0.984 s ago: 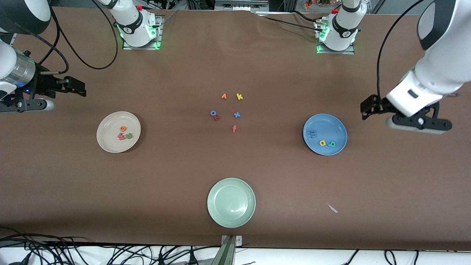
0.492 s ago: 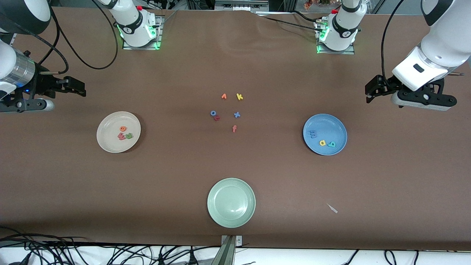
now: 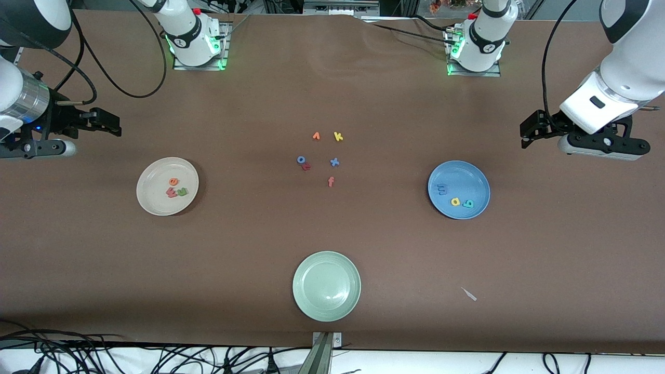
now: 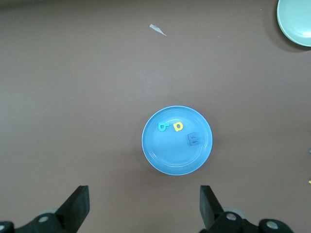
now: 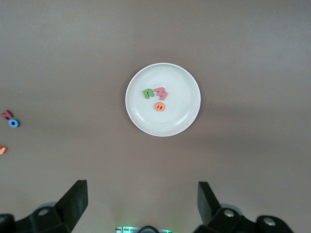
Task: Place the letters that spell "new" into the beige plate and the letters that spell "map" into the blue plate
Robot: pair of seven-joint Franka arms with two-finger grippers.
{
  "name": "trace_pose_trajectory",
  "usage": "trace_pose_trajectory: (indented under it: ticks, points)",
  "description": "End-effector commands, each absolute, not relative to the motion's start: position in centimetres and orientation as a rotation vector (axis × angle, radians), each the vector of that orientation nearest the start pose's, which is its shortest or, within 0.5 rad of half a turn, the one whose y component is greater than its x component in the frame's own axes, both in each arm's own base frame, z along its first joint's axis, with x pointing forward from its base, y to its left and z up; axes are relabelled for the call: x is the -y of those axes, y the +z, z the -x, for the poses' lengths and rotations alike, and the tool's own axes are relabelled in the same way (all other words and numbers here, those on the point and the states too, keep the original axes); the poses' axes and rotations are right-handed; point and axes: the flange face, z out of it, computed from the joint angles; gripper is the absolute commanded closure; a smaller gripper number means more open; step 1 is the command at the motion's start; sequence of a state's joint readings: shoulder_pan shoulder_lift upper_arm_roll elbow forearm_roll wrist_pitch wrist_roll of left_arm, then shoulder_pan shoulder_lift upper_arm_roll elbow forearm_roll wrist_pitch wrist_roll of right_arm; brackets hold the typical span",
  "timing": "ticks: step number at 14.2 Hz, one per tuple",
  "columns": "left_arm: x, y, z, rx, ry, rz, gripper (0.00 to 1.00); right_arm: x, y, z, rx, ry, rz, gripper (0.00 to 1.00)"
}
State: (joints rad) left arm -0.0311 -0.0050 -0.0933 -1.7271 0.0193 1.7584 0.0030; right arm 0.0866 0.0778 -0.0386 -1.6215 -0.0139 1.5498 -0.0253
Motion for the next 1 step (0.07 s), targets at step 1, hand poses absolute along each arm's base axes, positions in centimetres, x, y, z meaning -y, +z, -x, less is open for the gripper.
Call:
trace_pose_trajectory:
  ticks: [1]
  points:
    - [6.59, 57.35, -56.34, -0.222, -0.06, 3.135, 0.0, -2.6, 55.82, -56.88, 0.102, 0.228, 3.165, 0.0]
